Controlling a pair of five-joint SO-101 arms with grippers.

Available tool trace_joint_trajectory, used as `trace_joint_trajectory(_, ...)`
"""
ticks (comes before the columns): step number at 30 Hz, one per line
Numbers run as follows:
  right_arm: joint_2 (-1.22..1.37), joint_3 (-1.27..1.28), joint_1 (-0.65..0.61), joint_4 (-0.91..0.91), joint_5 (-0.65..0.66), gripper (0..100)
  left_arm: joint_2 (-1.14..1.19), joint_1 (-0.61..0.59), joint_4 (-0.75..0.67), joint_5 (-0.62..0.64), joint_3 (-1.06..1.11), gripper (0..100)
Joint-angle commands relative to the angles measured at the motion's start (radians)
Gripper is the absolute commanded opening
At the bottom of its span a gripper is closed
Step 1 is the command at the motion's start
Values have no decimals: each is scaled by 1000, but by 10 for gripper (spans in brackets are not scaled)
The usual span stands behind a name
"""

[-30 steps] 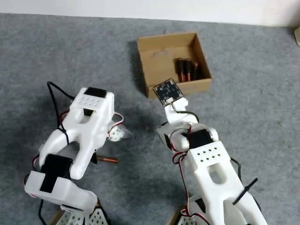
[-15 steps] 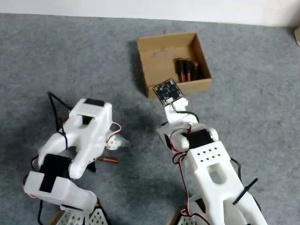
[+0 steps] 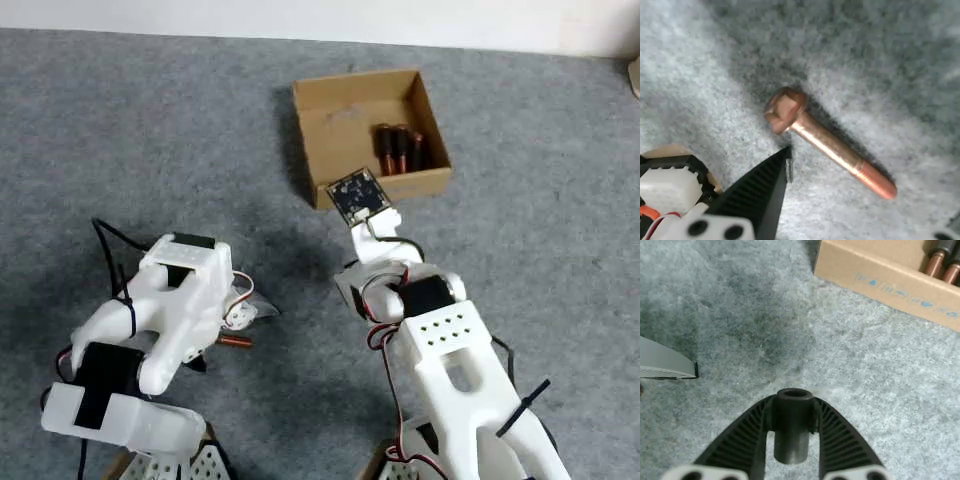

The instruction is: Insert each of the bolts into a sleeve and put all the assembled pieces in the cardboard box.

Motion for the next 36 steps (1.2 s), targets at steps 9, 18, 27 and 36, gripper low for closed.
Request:
trace_joint_trajectory(9,-25,-4,-10,-27,11,5,1,-10,-34,5,2,467)
trace_joint_trajectory(18,-25,-4,-10,-27,11,5,-4,-12,-34,-3,-28,56)
trace_joint_trajectory(27,-25,-4,-8,-27,11,5,-2,-10,-34,-3,-33,56)
trace_joint_trajectory(36,-25,-4,-8,-27,11,5,-7,-45,-41,-6,-39,59)
